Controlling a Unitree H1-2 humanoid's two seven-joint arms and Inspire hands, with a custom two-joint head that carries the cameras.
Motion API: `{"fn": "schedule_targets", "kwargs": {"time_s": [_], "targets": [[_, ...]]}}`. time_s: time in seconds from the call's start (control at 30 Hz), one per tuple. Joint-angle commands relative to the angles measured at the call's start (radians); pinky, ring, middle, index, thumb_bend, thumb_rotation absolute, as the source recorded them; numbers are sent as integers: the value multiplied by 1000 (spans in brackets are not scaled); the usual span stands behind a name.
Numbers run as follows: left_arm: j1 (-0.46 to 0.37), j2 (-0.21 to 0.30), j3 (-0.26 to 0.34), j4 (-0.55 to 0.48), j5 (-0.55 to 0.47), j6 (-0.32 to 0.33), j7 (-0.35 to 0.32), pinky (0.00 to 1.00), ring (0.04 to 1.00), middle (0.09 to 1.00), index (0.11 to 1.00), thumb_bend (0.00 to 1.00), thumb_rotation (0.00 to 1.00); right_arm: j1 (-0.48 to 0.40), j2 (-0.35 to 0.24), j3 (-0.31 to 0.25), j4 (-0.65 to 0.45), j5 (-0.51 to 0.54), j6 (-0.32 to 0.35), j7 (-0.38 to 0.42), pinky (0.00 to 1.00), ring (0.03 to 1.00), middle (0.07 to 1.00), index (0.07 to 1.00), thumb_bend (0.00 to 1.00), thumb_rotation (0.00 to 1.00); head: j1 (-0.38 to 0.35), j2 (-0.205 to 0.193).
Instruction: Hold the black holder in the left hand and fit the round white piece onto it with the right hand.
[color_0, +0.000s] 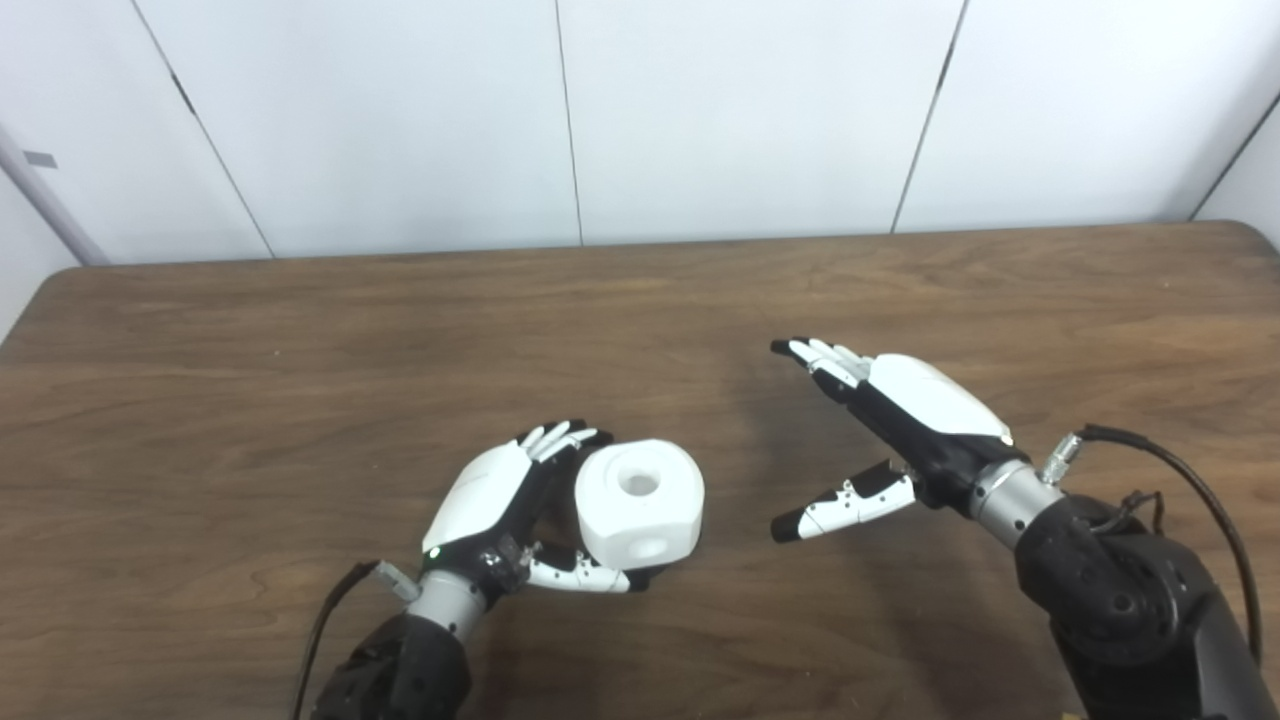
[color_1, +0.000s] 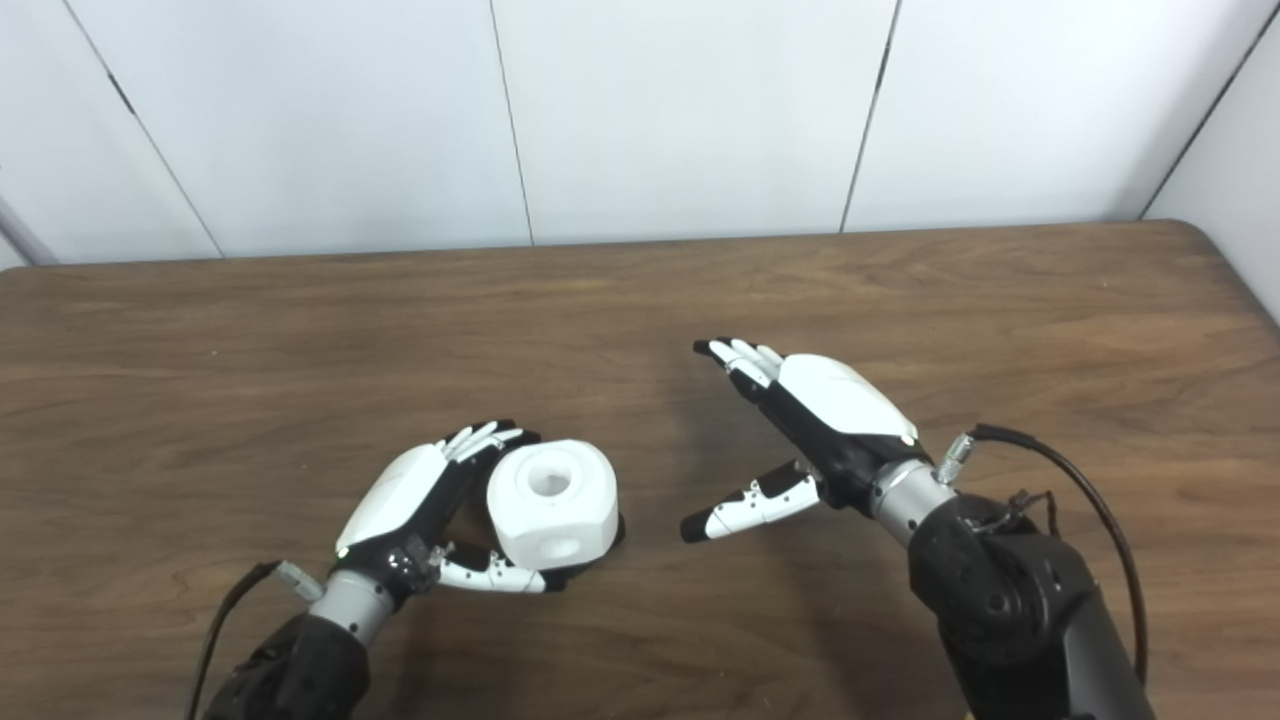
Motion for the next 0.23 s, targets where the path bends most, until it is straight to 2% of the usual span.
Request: {"fn": "schedule_targets", "kwargs": {"time_s": [0.0,0.2], "targets": [[7,38,19,-7,-40,41,-44,1000,1000,988,908,1000,236,-34,-6,-8,-4,8,-26,-45,1000,1000,997,980,1000,534,5,-6],[8,86,59,-21,-103,29,-29,1000,1000,990,917,1000,241,-33,-10,-4,7,12,-28,-66,1000,1000,996,982,1000,534,6,-16]]}}
